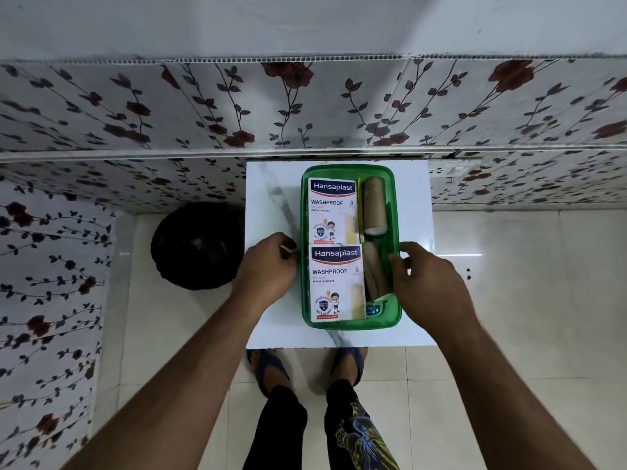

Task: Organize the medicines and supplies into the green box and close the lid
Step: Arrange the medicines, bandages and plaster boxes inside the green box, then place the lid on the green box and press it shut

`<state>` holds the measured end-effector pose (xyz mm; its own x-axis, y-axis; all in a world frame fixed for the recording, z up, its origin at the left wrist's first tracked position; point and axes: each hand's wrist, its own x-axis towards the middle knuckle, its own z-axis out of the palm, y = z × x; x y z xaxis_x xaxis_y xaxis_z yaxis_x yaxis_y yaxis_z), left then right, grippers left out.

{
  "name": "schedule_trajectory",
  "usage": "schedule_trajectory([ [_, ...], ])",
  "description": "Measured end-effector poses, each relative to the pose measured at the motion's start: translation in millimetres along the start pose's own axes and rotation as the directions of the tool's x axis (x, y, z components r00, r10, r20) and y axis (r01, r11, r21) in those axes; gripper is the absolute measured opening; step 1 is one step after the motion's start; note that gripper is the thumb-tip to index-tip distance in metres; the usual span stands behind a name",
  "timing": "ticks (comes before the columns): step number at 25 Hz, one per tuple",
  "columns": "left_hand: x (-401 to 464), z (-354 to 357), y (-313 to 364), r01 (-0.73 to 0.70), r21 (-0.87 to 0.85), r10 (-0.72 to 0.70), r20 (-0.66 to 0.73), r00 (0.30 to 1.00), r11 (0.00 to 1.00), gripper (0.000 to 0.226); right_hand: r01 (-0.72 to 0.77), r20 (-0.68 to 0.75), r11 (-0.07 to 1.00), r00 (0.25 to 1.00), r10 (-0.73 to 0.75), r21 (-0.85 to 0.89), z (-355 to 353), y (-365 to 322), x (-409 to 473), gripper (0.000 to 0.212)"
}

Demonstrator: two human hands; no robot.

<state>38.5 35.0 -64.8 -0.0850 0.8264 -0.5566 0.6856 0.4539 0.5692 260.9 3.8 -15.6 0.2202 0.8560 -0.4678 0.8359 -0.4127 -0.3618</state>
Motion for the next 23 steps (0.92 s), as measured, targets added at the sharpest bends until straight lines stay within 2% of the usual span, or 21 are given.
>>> schedule_trajectory([
  [2,7.0,4.5,2.3,0.044,0.022,-0.045,0.042,0.998,0.999,0.018,0.064,-0.045,0.997,0.997,-0.065,-0.032,6.3,-2.4,2.2,0.025],
  [6,14.7,7.3,3.4,0.05,0.048,-0.052,0.035,0.998,0.998,0.017,0.11,-0.084,0.993,0.99,-0.114,-0.042,2.5,0.3,5.3,0.021],
  [11,17.8,18.5,11.1,0.058,0.114,-0.06,0.01,0.998,0.992,0.021,0.069,-0.183,0.99,0.982,-0.045,0.127,-25.3,20.6,-3.3,0.022],
  [14,17.2,25.9,21.0,0.037,0.224,-0.053,0.066,0.996,0.974,0.019,0.038,-0.226,0.988,0.974,-0.003,0.151,-39.9,35.0,-7.8,0.021],
  [16,15.0,13.8,27.3,0.065,0.143,-0.076,0.07,0.995,0.988,0.016,0.012,-0.22,0.991,0.975,0.018,0.136,-42.0,44.0,-6.6,0.02],
  [18,3.8,-13.6,34.6,0.069,0.06,-0.068,-0.016,0.998,0.996,0.02,-0.006,-0.194,0.993,0.981,0.029,0.116,-40.8,50.6,-3.9,0.019],
  [21,-30.0,-64.0,48.1,-0.004,0.124,0.032,-0.222,0.975,0.992,0.029,0.005,-0.146,0.995,0.989,0.009,0.098,-28.5,45.5,-3.4,0.018],
  [23,-53.3,-86.0,62.2,-0.062,0.177,0.112,-0.29,0.95,0.982,0.032,0.042,-0.122,0.995,0.992,-0.03,0.095,-13.9,32.3,-3.8,0.018],
])
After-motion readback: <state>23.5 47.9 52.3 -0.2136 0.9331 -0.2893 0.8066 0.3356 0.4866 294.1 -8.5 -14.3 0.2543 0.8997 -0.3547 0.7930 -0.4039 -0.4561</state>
